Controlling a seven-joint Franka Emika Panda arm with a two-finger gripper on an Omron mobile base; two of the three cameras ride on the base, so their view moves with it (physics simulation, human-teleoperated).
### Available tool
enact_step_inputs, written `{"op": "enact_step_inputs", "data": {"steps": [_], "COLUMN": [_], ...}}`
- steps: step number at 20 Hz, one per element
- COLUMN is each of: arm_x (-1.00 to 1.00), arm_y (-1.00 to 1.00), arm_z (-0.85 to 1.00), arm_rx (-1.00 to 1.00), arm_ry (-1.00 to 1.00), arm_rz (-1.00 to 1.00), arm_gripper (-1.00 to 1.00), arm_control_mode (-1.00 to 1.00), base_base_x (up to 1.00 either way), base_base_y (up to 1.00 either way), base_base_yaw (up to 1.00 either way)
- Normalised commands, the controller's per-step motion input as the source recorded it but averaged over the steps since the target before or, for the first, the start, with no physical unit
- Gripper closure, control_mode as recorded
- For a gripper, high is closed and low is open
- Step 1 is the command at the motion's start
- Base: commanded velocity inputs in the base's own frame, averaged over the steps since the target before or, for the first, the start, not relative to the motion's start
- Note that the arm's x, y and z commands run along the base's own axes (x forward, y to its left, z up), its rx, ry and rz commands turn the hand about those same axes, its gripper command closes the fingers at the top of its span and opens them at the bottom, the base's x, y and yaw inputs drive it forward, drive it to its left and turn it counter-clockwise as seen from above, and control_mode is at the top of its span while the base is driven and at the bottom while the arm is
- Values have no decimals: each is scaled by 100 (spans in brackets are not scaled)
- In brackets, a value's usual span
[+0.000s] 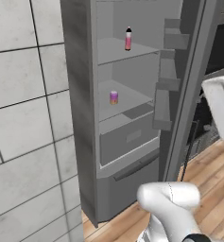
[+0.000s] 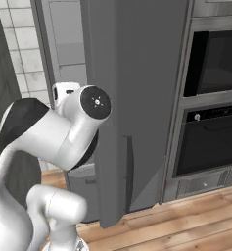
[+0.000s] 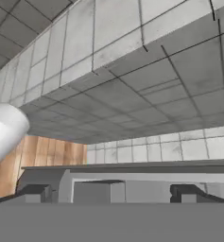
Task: Open the fridge, grab two sodas, and place both sodas inside the bowl with ice on the dining counter.
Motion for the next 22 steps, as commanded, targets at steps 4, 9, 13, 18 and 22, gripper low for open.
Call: {"op": "enact_step_inputs", "data": {"steps": [4,9,13,18,22], "arm_x": [19,29,70,56,61], "arm_y": [65,12,44,15,0], "arm_z": [10,-23,0,8,1], "arm_rx": [-47,-23,-28,-28,-16], "arm_ry": [3,4,-2,-5,0], "arm_rz": [-10,-1,0,3,10], "arm_gripper": [-100,-100,-100,-100,-100], "arm_control_mode": [-100,-100,-100,-100,-100], "base_base_x": [0,0,0,0,0], "base_base_y": [0,0,0,0,0], "base_base_yaw": [0,0,0,0,0]}}
